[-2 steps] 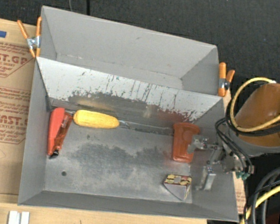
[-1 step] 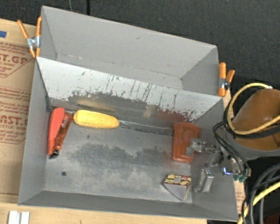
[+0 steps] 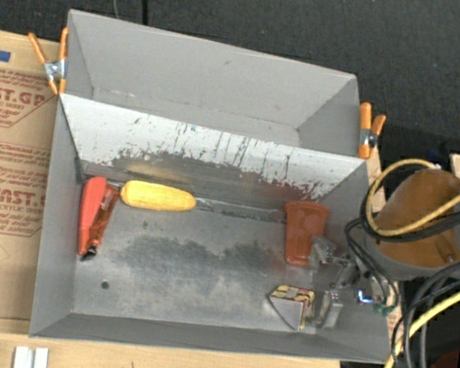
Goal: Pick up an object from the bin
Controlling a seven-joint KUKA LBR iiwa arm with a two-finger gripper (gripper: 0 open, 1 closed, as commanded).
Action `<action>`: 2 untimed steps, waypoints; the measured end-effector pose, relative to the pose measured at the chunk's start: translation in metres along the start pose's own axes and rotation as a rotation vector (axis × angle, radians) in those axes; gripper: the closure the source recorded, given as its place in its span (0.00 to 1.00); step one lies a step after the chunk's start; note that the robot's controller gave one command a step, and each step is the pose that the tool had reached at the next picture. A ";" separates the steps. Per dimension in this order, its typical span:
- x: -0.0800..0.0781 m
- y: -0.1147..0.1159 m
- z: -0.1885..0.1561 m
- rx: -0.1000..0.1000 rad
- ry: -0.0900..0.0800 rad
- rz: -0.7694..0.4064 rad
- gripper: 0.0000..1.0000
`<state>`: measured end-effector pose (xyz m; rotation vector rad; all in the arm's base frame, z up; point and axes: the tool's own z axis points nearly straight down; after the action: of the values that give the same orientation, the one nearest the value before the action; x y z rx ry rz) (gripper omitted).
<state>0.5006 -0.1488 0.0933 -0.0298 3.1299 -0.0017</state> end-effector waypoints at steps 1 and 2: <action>0.013 -0.002 0.020 -0.001 0.010 -0.013 0.00; -0.001 -0.002 0.022 -0.001 0.005 -0.008 0.00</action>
Offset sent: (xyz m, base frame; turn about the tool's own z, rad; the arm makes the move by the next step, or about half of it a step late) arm -0.0138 0.0004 -0.0233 0.1075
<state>0.5014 -0.1504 0.0714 -0.0430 3.1351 0.0002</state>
